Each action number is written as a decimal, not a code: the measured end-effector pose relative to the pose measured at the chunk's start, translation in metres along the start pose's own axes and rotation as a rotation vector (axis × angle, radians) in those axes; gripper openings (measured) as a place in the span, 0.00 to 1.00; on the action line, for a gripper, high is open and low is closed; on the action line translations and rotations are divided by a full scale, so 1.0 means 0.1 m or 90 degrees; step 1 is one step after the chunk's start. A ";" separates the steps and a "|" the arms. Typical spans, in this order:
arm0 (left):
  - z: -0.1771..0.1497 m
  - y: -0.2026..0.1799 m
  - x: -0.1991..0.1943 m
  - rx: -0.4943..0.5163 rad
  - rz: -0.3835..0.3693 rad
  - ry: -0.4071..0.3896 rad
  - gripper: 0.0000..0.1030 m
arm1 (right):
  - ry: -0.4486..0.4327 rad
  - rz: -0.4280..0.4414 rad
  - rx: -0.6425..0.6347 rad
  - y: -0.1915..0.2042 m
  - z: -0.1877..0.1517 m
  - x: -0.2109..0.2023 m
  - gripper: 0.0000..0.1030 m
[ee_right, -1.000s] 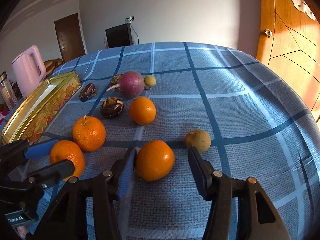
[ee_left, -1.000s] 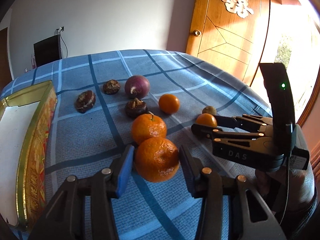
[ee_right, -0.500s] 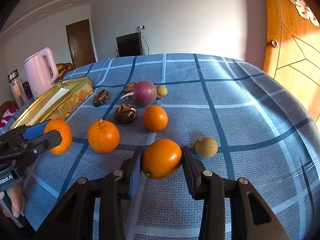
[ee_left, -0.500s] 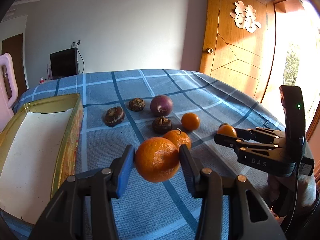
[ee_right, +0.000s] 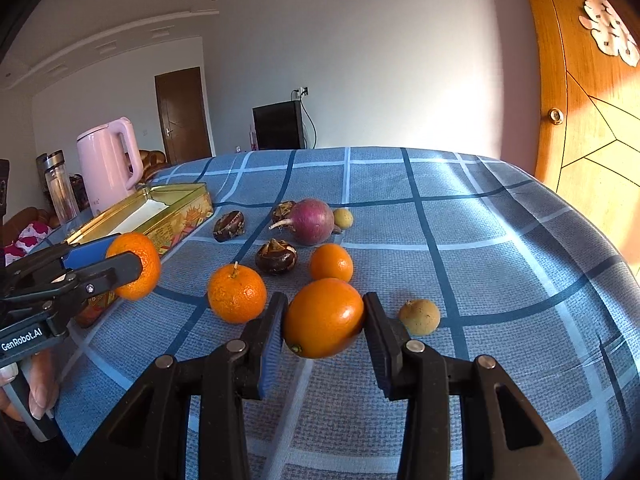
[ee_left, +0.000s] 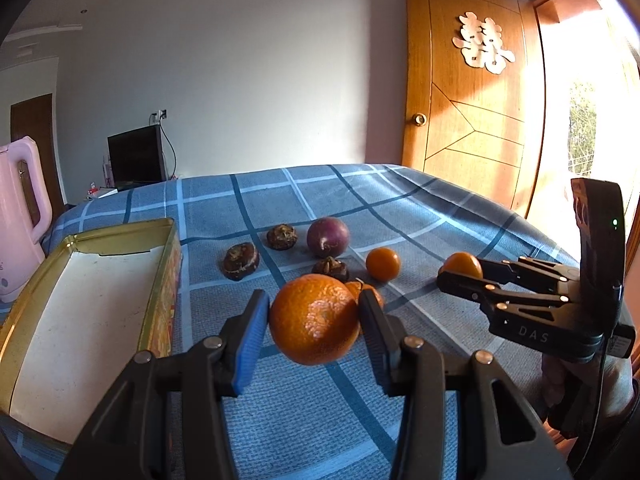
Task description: Organize fruits
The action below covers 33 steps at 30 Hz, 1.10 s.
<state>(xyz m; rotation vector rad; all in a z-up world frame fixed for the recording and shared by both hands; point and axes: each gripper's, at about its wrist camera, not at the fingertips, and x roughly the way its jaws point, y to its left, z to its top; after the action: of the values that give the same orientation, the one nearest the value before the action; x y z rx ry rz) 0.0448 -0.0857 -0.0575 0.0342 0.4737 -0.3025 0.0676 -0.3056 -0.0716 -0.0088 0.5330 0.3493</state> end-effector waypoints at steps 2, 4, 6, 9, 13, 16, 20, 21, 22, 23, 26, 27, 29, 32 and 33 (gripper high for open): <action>0.01 -0.01 -0.03 0.004 0.004 -0.009 0.47 | -0.010 0.001 -0.001 0.01 -0.01 -0.02 0.39; 0.02 -0.02 -0.06 0.008 0.005 -0.016 0.47 | -0.019 0.003 -0.003 0.02 -0.01 -0.05 0.39; 0.02 -0.03 -0.08 0.012 0.007 -0.023 0.47 | -0.028 0.003 -0.007 0.03 -0.02 -0.08 0.39; 0.04 -0.04 -0.12 0.015 0.010 -0.033 0.47 | -0.046 0.004 -0.013 0.04 -0.03 -0.12 0.39; 0.06 -0.04 -0.18 0.020 0.017 -0.047 0.47 | -0.070 0.003 -0.021 0.07 -0.05 -0.19 0.39; 0.06 -0.06 -0.22 0.025 0.019 -0.058 0.47 | -0.083 0.003 -0.026 0.08 -0.05 -0.23 0.39; 0.08 -0.08 -0.27 0.032 0.027 -0.073 0.47 | -0.099 0.004 -0.031 0.09 -0.07 -0.27 0.39; 0.09 -0.08 -0.29 0.033 0.028 -0.077 0.46 | -0.103 0.003 -0.032 0.09 -0.07 -0.28 0.39; 0.09 -0.09 -0.30 0.035 0.029 -0.081 0.45 | -0.105 0.003 -0.033 0.10 -0.07 -0.28 0.39; 0.09 -0.09 -0.30 0.036 0.031 -0.084 0.43 | -0.108 0.003 -0.034 0.10 -0.07 -0.29 0.39; 0.11 -0.11 -0.33 0.048 0.027 -0.090 0.14 | -0.115 0.002 -0.036 0.10 -0.07 -0.31 0.39; 0.11 -0.12 -0.33 0.047 0.016 -0.089 0.14 | -0.117 0.002 -0.038 0.11 -0.08 -0.31 0.39; 0.10 -0.15 -0.31 0.052 0.009 -0.081 0.15 | -0.116 0.002 -0.040 0.12 -0.08 -0.31 0.39; 0.05 -0.16 -0.21 0.058 0.026 -0.057 0.15 | -0.115 0.000 -0.039 0.12 -0.08 -0.31 0.39; 0.04 -0.13 -0.17 0.045 0.020 -0.043 0.15 | -0.112 0.000 -0.038 0.12 -0.07 -0.30 0.39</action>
<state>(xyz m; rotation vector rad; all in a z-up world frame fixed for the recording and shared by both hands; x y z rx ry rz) 0.0286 -0.0934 -0.0458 0.0991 0.3952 -0.2885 0.0360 -0.3051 -0.0615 -0.0358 0.3483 0.3630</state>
